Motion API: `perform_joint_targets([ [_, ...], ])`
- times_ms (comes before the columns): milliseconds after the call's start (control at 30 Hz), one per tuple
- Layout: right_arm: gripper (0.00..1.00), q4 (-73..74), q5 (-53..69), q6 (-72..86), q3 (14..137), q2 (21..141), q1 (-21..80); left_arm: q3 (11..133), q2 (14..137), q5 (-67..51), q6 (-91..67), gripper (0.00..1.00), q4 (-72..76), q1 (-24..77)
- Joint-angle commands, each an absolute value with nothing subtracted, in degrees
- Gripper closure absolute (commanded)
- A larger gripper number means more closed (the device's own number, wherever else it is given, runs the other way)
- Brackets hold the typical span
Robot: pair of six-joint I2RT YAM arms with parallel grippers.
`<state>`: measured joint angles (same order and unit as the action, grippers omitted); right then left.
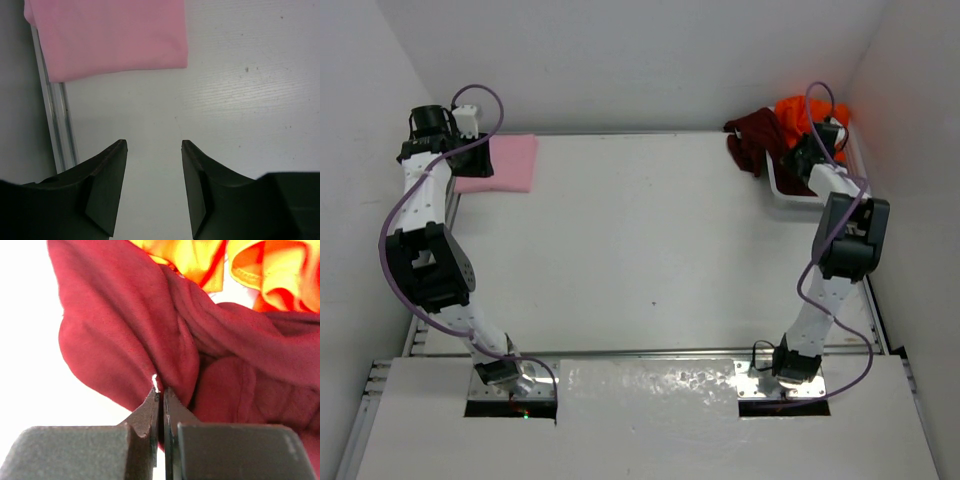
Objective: Fold and stack the t-shirts
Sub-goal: Grab crumpled tshirt from bin with the right arm
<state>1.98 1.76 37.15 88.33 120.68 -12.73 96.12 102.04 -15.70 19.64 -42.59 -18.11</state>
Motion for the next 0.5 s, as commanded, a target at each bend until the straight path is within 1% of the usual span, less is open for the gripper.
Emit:
perform_joint_targets([
  [0,1.0,-9.3,0.4,38.4,83.9,110.2,-12.8,98.5,101.6,-16.3,20.0,0.54,-41.2,-18.5],
  [167,1.0,-13.9,0.1,38.9,78.1,101.7,-12.6,98.4,101.5,-17.0,19.6,0.54,-41.0,-18.5],
  [267,1.0,-15.7,-0.9,37.5,77.3,97.0,-12.4,98.4,101.3,-17.2,19.6,0.54,-41.0,-18.5],
  [400,1.0,-15.7,-1.1,34.7,80.8,91.4,-12.4,98.4,100.7,-17.3,19.8,0.54,-41.0,-18.5],
  [467,1.0,-14.5,-0.9,32.4,85.4,89.7,-12.4,98.4,100.3,-17.7,19.6,0.54,-40.9,-18.4],
])
